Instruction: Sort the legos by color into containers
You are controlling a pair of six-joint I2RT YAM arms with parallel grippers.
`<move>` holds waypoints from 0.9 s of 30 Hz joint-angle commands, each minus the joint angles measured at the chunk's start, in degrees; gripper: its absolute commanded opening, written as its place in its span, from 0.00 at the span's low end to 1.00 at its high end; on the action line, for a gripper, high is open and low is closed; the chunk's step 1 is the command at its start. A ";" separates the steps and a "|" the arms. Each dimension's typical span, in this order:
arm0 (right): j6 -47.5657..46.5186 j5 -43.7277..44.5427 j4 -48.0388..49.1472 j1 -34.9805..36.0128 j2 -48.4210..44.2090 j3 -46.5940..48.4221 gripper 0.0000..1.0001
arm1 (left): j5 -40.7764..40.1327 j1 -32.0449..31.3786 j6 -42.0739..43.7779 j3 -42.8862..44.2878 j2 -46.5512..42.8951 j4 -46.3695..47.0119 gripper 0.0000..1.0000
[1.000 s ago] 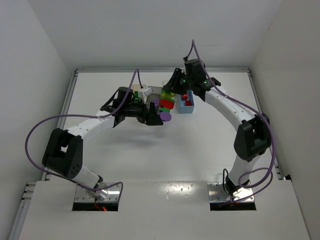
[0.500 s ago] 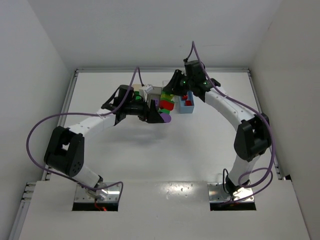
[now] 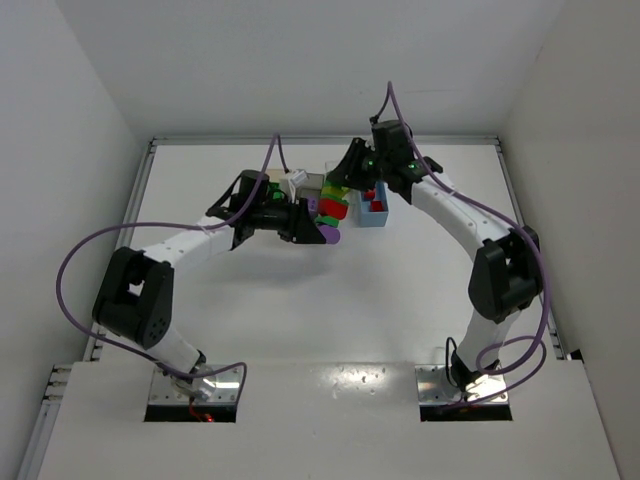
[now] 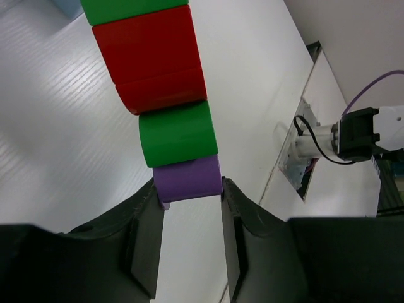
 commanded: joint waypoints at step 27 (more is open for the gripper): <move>0.01 3.00 2.71 -7.70 -7.26 -2.67 0.00 | -25.10 -0.42 13.28 6.67 -2.24 -9.40 0.12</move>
